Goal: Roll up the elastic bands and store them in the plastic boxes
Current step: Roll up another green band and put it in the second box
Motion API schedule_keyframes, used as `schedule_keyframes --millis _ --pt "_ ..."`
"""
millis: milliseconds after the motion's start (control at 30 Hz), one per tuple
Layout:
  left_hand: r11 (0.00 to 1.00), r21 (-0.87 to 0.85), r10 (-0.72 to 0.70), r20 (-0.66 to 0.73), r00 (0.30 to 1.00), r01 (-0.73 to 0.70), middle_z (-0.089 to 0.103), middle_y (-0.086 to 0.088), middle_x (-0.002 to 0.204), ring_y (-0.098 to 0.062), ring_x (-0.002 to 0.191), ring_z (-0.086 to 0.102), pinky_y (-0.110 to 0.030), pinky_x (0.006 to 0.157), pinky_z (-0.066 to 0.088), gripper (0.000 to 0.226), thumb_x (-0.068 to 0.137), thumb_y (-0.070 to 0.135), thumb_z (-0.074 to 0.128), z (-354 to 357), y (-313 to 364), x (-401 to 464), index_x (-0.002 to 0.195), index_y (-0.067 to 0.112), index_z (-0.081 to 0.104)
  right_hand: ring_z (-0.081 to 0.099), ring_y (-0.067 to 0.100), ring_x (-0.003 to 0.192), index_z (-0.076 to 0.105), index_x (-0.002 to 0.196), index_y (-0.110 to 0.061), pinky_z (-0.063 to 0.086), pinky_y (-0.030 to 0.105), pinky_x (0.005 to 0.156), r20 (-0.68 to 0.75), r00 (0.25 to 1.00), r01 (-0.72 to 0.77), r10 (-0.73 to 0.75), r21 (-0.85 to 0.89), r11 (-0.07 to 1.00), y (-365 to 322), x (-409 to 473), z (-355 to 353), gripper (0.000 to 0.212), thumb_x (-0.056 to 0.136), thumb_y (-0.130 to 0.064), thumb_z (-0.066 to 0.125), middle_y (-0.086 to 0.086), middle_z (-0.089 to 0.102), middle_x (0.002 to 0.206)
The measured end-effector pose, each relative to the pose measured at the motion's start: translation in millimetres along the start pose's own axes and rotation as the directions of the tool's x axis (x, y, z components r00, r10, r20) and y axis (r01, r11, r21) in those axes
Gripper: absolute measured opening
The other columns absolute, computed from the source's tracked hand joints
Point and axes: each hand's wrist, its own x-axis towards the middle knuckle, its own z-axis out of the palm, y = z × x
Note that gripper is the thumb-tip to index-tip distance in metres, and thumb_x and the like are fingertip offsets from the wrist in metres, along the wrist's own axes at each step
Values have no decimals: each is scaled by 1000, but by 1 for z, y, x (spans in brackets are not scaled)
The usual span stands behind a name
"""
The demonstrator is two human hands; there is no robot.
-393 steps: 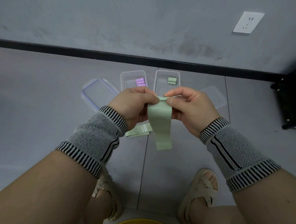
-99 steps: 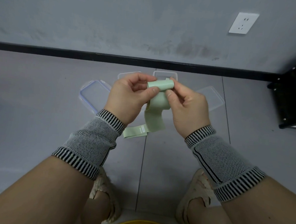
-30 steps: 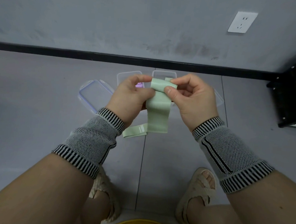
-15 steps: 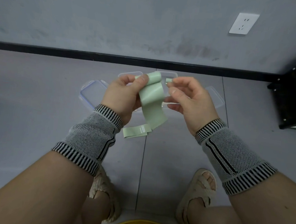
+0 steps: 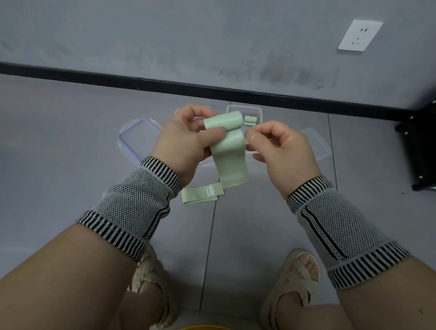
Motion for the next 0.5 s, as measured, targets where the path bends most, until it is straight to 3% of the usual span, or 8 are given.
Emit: schedule_keyframes --millis 67,133,200,333,400,500 --pt "993 119 10 63 998 -17 64 -9 87 -24 75 61 -34 69 51 27 83 -10 60 0 -2 -1 88 15 53 66 18 94 64 104 -23 55 38 86 14 1000 -11 10 36 999 0 2 -2 16 88 -22 65 3 67 102" --pt "963 266 16 136 991 -52 66 -8 85 -22 74 59 -32 69 48 26 83 -7 62 1 -4 -4 88 18 53 65 17 89 62 113 -26 55 37 86 90 996 -10 9 12 1000 2 3 -5 29 85 -21 68 2 65 102" --pt "917 391 12 170 985 -79 66 -6 83 -19 69 59 -29 66 49 28 83 -3 65 3 -8 -5 88 20 50 63 14 78 65 108 -28 55 39 87 159 987 0 19 -119 993 4 3 -6 28 82 -19 71 -3 65 90" --pt "841 528 67 113 991 -117 65 -7 101 -27 79 66 -43 80 54 35 76 15 76 6 -15 -5 88 28 45 66 19 74 68 98 -25 57 37 78 217 972 -44 93 -219 975 4 5 -9 13 85 -22 68 -2 69 81" --pt "830 544 108 60 992 -123 62 -3 108 -24 84 68 -44 84 54 35 72 24 78 6 -14 -4 87 28 46 63 13 68 67 97 -20 55 29 69 218 969 -73 115 -191 979 3 6 -10 9 88 -20 65 -2 67 76" --pt "852 513 115 15 993 -107 65 3 95 -16 83 65 -41 85 53 21 77 33 71 5 -14 -1 84 26 52 59 8 66 64 90 -16 49 24 65 154 969 -196 191 18 980 4 6 -7 3 91 -16 61 0 64 76"
